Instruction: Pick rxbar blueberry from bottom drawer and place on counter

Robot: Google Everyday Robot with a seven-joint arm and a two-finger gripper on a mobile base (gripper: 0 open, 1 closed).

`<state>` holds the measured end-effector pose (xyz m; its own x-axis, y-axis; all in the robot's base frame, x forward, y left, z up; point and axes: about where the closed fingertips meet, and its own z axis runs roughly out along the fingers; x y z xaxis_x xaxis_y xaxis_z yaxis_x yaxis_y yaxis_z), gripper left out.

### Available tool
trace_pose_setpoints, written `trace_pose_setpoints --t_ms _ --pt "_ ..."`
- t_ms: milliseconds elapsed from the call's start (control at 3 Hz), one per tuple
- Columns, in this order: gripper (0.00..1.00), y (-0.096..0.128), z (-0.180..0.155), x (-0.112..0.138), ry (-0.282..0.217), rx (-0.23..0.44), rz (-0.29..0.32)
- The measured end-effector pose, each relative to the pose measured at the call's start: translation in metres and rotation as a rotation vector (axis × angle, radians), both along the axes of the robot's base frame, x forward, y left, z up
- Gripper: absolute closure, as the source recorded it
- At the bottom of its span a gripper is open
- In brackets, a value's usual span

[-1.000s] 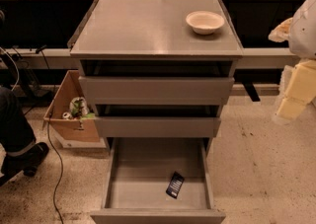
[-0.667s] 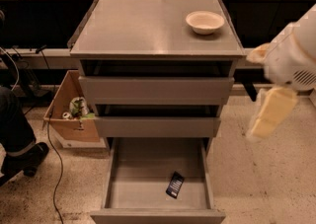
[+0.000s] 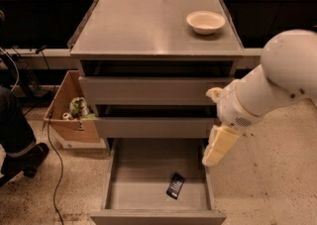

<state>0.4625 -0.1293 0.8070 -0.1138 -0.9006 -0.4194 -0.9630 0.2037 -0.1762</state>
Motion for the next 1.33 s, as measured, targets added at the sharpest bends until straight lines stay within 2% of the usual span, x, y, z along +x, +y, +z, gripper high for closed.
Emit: trace_pose_setpoints --t_ms 667,1000,1333 --pt "0.0 0.039 -0.099 0.041 0.023 0.114 0.075" --pt "0.0 0.04 -0.103 0.041 0.027 0.119 0.08" --pt "0.0 0.043 -0.126 0.043 0.047 0.147 0.107"
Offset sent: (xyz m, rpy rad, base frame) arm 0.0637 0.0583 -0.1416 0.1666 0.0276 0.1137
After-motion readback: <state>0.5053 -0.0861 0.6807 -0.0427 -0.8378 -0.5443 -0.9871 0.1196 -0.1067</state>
